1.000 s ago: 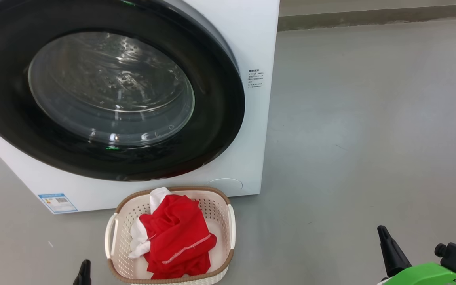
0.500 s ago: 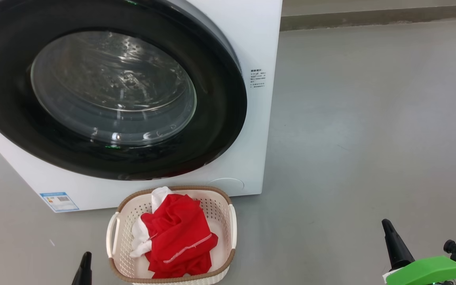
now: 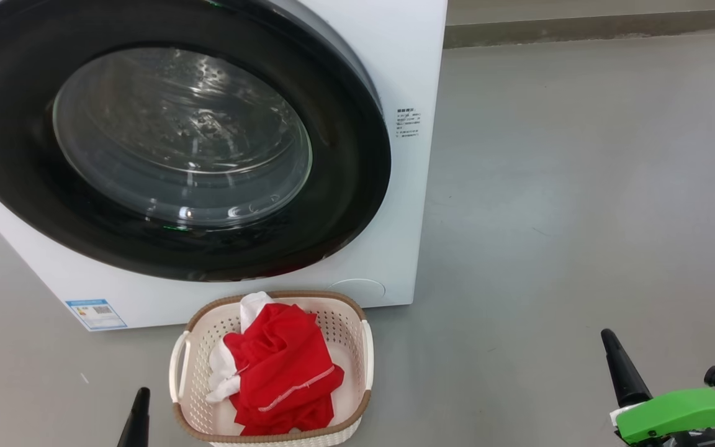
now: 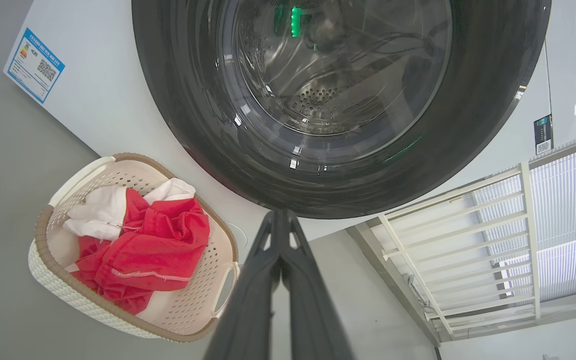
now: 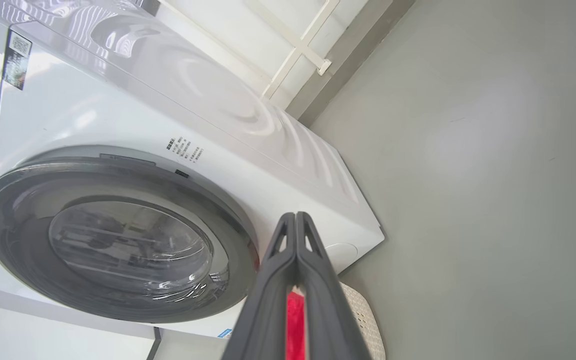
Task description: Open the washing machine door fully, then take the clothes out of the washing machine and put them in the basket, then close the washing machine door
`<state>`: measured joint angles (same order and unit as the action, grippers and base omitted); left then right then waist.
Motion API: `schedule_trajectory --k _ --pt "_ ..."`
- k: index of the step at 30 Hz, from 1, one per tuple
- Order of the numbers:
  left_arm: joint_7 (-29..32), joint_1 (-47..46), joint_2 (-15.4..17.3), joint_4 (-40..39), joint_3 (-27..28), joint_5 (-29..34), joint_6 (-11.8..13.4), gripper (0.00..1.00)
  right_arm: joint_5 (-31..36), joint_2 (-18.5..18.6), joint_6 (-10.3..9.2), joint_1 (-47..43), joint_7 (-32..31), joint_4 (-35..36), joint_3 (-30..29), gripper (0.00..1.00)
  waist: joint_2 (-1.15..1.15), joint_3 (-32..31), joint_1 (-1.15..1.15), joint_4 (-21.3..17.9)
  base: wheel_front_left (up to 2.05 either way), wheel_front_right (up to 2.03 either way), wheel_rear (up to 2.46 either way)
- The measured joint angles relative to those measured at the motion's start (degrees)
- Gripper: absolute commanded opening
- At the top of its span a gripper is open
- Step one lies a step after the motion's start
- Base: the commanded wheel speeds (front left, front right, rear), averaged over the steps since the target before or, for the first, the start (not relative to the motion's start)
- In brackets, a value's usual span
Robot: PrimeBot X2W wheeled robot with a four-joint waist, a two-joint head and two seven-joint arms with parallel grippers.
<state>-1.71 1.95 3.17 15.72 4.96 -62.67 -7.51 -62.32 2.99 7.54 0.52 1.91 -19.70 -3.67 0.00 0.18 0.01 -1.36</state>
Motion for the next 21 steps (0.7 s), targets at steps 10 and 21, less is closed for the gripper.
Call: schedule_trajectory --k 10,21 --pt "1.67 -1.11 -0.13 -0.04 0.00 -5.82 0.00 0.00 -6.10 -0.05 0.00 0.04 -1.52 0.76 -1.01 0.00 0.00 0.00 0.00 0.27 0.00 0.00 0.00" --pt "3.27 -2.50 -0.30 -0.11 0.01 -11.96 0.00 0.00 -12.55 -0.11 0.00 1.29 -3.54 1.66 -1.49 0.00 0.00 0.00 0.00 0.58 0.00 0.00 0.00"
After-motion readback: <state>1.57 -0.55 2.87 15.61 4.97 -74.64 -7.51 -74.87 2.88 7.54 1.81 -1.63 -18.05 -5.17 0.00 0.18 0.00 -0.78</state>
